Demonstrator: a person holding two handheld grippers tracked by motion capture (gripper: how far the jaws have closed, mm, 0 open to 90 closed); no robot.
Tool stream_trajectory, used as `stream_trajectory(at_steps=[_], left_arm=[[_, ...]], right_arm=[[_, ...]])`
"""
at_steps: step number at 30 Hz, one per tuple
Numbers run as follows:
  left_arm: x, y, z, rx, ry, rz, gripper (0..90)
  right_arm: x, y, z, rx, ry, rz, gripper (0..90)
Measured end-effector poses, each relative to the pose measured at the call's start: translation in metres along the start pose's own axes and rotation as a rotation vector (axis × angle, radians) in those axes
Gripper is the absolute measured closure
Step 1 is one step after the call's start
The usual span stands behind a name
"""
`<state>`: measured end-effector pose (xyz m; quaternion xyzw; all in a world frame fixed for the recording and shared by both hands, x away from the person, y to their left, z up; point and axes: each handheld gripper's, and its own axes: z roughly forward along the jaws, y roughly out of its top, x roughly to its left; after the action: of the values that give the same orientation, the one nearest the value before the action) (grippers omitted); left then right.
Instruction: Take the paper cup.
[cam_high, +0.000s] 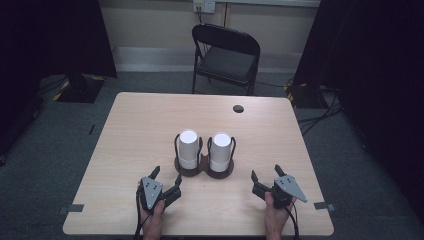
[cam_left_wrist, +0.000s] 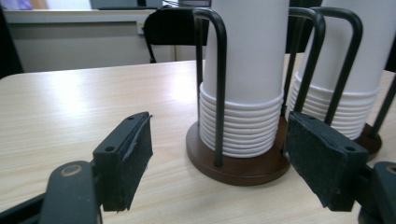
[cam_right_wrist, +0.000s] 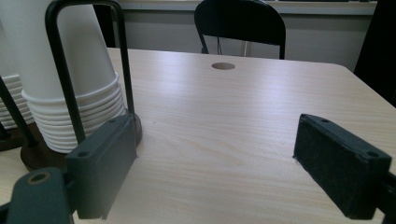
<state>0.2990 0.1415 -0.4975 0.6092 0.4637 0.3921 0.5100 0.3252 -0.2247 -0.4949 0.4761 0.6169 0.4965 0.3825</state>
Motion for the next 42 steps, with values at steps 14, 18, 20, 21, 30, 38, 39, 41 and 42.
stream_trajectory(at_steps=[14, 18, 20, 21, 30, 38, 39, 41, 42], left_arm=[[0.001, -0.001, -0.001, -0.011, -0.035, 0.010, 20.0], [0.001, 0.000, -0.001, -0.009, -0.047, 0.015, 20.0], [0.001, 0.000, -0.001, -0.009, -0.048, 0.015, 20.0], [0.001, 0.000, -0.001, -0.009, -0.051, 0.014, 20.0], [0.002, -0.001, -0.002, -0.018, -0.054, 0.010, 20.0], [0.002, -0.001, -0.002, -0.020, -0.056, 0.015, 20.0], [0.002, -0.001, -0.002, -0.020, -0.056, 0.015, 20.0], [0.002, -0.001, -0.002, -0.018, -0.060, 0.018, 20.0], [0.002, -0.001, -0.002, -0.018, -0.061, 0.019, 20.0]], right_arm=[[0.004, 0.002, 0.000, 0.056, 0.084, 0.024, 13.8], [0.005, 0.004, -0.003, 0.050, 0.138, 0.085, 17.9], [0.008, 0.006, -0.003, 0.046, 0.150, 0.087, 20.8], [0.010, 0.007, -0.002, 0.046, 0.149, 0.082, 22.6], [0.033, 0.028, 0.001, -0.011, 0.248, 0.065, 24.7], [0.042, 0.041, 0.007, -0.033, 0.293, 0.042, 25.9], [0.044, 0.043, 0.007, -0.037, 0.297, 0.036, 25.9], [0.046, 0.048, 0.009, -0.042, 0.304, 0.030, 25.4], [0.048, 0.050, 0.010, -0.037, 0.309, 0.032, 25.3]])
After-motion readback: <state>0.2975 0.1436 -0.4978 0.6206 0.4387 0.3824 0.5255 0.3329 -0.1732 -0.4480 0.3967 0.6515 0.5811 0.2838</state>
